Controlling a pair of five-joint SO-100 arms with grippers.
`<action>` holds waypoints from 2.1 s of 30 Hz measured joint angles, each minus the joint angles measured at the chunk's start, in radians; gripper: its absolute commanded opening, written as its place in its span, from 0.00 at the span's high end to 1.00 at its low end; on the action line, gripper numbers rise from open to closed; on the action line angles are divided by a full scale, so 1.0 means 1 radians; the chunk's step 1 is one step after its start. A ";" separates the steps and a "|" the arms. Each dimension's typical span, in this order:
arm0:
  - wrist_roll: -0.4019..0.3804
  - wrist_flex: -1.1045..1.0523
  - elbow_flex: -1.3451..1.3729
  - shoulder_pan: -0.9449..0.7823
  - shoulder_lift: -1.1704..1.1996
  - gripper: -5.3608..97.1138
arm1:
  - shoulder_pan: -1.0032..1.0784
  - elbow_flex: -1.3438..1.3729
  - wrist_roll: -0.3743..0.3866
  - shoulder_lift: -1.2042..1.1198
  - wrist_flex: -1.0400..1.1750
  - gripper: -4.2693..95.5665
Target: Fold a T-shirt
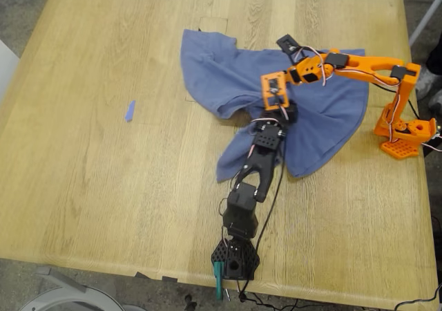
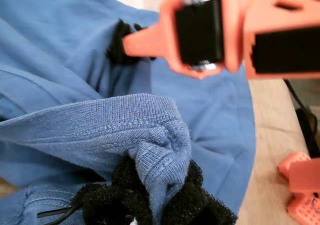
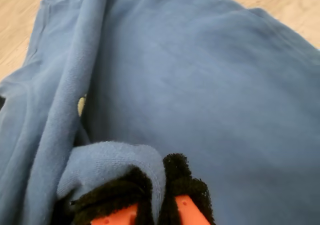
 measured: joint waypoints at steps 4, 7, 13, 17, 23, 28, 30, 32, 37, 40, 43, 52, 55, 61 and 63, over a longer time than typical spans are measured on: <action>0.000 -0.015 -0.048 0.052 -0.069 0.93 | 0.064 0.089 0.000 0.058 -0.058 0.96; 0.000 -0.018 -0.094 0.091 -0.123 0.93 | 0.115 0.126 0.000 0.075 -0.100 0.96; 0.000 -0.018 -0.213 0.166 -0.264 0.93 | 0.219 0.178 0.000 0.084 -0.186 0.96; 0.000 -0.018 -0.325 0.210 -0.364 0.93 | 0.278 0.206 0.000 0.103 -0.213 0.96; 0.000 -0.015 -0.410 0.273 -0.446 0.89 | 0.311 0.272 0.000 0.149 -0.233 0.96; 0.000 -0.015 -0.420 0.311 -0.489 0.82 | 0.314 0.342 0.000 0.195 -0.256 0.96; 0.000 -0.015 -0.428 0.325 -0.509 0.75 | 0.318 0.364 0.002 0.207 -0.258 0.96; -0.003 -0.015 -0.436 0.344 -0.526 0.67 | 0.318 0.383 0.002 0.222 -0.258 0.96; -0.005 -0.015 -0.488 0.387 -0.580 0.55 | 0.318 0.426 0.002 0.265 -0.258 0.96; 0.020 0.021 -0.563 0.387 -0.630 0.47 | 0.318 0.437 0.002 0.287 -0.258 0.96; 0.058 0.101 -0.689 0.385 -0.709 0.45 | 0.318 0.446 0.002 0.302 -0.255 0.96; 0.239 0.589 -1.525 0.368 -1.227 0.36 | 0.314 0.448 0.002 0.314 -0.235 0.96; 0.284 0.678 -1.704 0.357 -1.290 0.34 | 0.307 0.457 0.002 0.314 -0.232 0.96; 0.394 0.753 -1.779 0.295 -1.292 0.33 | 0.302 0.476 0.002 0.353 -0.221 0.96; 0.449 0.755 -1.779 0.272 -1.292 0.33 | 0.301 0.483 0.002 0.359 -0.221 0.96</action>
